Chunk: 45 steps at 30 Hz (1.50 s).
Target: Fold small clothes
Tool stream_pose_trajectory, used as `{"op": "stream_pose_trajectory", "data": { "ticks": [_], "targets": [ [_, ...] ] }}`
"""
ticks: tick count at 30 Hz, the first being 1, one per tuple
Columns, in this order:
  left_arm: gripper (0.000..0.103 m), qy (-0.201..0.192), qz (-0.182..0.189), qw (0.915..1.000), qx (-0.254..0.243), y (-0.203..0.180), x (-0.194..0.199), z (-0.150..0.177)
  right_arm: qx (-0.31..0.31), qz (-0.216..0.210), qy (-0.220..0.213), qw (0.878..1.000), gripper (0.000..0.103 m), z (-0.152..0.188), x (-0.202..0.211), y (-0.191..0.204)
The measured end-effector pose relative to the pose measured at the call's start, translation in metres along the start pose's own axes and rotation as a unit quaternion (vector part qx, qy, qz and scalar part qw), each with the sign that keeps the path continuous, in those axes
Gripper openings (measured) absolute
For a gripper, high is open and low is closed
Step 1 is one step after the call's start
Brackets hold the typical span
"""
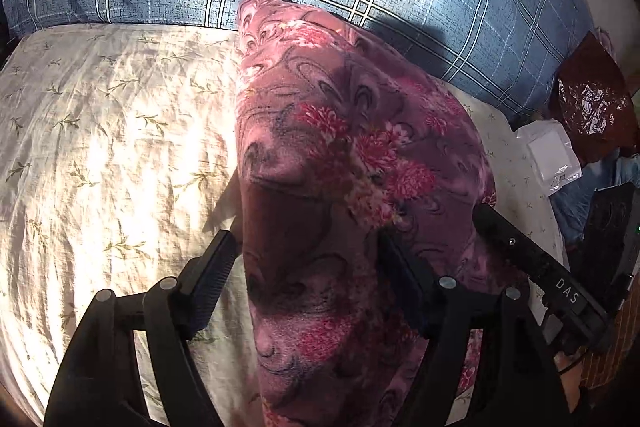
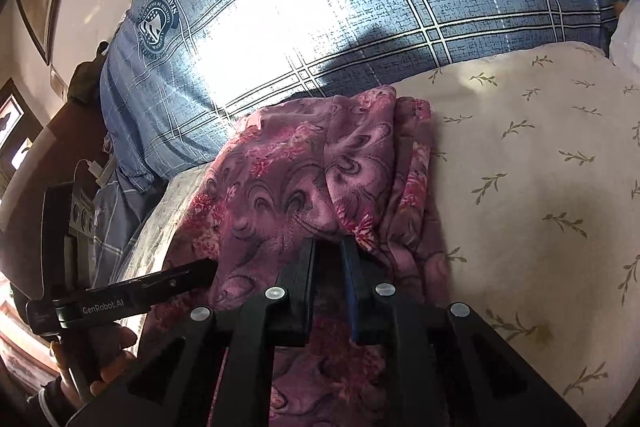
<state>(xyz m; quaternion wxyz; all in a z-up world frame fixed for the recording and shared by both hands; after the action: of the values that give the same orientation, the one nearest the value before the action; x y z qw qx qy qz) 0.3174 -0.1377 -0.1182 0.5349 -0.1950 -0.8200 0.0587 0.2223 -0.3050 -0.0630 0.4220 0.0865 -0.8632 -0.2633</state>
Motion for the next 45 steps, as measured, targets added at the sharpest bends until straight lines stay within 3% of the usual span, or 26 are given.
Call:
{"op": "stream_pose_trajectory", "data": {
  "ticks": [5,8,10,11,12,15,17,19,20,21,23,25,27,29,31,32,34,37,39,41,42,44,45],
  "targets": [
    [0.075,0.009,0.005,0.9999,0.003,0.001,0.004,-0.001,-0.03,-0.004,0.029,0.999,0.014,-0.006,0.001,-0.002],
    [0.075,0.013,0.051,0.9984,0.02,0.007,0.018,-0.011,-0.023,0.008,0.022,0.999,0.017,-0.022,0.011,0.004],
    [0.075,-0.006,0.073,0.9965,0.04,0.019,0.03,-0.028,-0.029,0.009,-0.01,0.999,0.037,-0.043,0.021,0.004],
    [0.075,-0.012,0.077,0.9956,0.052,0.027,0.033,-0.038,-0.038,0.012,-0.022,0.999,0.058,-0.053,0.022,0.002],
    [0.075,-0.013,0.078,0.9948,0.064,0.034,0.033,-0.049,-0.049,0.018,-0.027,0.998,0.067,-0.062,0.02,-0.002],
    [0.075,0.007,0.085,0.9923,0.09,0.047,0.018,-0.075,-0.074,0.018,-0.008,0.997,0.066,-0.081,-0.005,-0.01],
    [0.075,0.03,0.086,0.9909,0.099,0.048,0.001,-0.086,-0.078,0.046,0.006,0.996,0.066,-0.088,-0.027,-0.016],
    [0.075,0.053,0.08,0.9901,0.102,0.045,-0.018,-0.094,-0.078,0.052,0.031,0.995,0.059,-0.09,-0.05,-0.018],
    [0.075,0.061,0.077,0.99,0.101,0.042,-0.024,-0.096,-0.069,0.042,0.05,0.995,0.027,-0.089,-0.06,-0.014],
    [0.075,0.062,0.078,0.9901,0.099,0.04,-0.027,-0.099,-0.052,0.037,0.06,0.996,0.005,-0.091,-0.064,-0.008],
    [0.075,0.042,0.081,0.9918,0.09,0.035,-0.025,-0.104,-0.006,0.021,0.006,1.0,0.004,-0.101,-0.046,0.007],
    [0.075,0.032,0.065,0.9934,0.089,0.037,-0.03,-0.106,-0.014,0.02,-0.031,0.999,0.004,-0.108,-0.033,0.003],
    [0.075,0.057,0.056,0.9916,0.102,0.04,-0.05,-0.103,-0.05,0.041,-0.003,0.998,0.004,-0.103,-0.046,-0.02],
    [0.075,0.044,0.038,0.9951,0.079,0.033,-0.049,-0.107,-0.059,0.068,0.049,0.995,0.004,-0.088,-0.068,-0.037],
    [0.075,0.055,0.028,0.9961,0.063,0.027,-0.044,-0.106,-0.063,0.059,0.033,0.996,0.007,-0.089,-0.058,-0.033],
    [0.075,0.052,0.032,0.9964,0.058,0.026,-0.037,-0.104,-0.064,0.05,0.024,0.996,0.012,-0.092,-0.048,-0.028],
    [0.075,0.042,0.045,0.997,0.048,0.024,-0.017,-0.097,-0.053,0.031,-0.006,0.998,0.013,-0.093,-0.022,-0.017],
    [0.075,0.013,0.067,0.9974,0.024,0.012,0.019,-0.078,-0.026,-0.029,-0.02,0.999,0.013,-0.084,0.007,0.007],
    [0.075,0.004,0.07,0.9975,0.007,0.001,0.029,-0.06,0.005,-0.04,-0.015,0.999,0.013,-0.072,0.011,0.018],
    [0.075,0.022,0.062,0.9978,-0.008,-0.005,0.016,-0.05,0.025,0.003,0.033,0.999,0.01,-0.053,-0.013,0.014],
    [0.075,0.041,0.041,0.9982,-0.016,-0.002,0.005,-0.042,0.036,0.031,0.06,0.997,0.004,-0.043,-0.028,0.009],
    [0.076,0.06,0.019,0.9978,-0.022,0.0,-0.006,-0.028,0.039,0.036,0.036,0.998,0.004,-0.042,-0.017,0.011],
    [0.075,0.056,0.026,0.998,-0.011,0.002,0.001,-0.027,0.031,0.048,0.036,0.998,0.014,-0.043,-0.009,0.012]
  ]
}}
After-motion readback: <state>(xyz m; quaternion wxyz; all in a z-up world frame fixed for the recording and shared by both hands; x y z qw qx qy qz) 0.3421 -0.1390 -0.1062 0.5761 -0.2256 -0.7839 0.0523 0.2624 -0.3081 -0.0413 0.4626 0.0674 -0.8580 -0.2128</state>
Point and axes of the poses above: each gripper's, at about its wrist camera, not at the fingertips, and x roughly against the way its jaws point, y to its left, z to its underside, the point moved 6 cm from there along -x, roughly the way its jaws point, and after that the axes turned 3 degrees about -x, right-handed, at the moved point
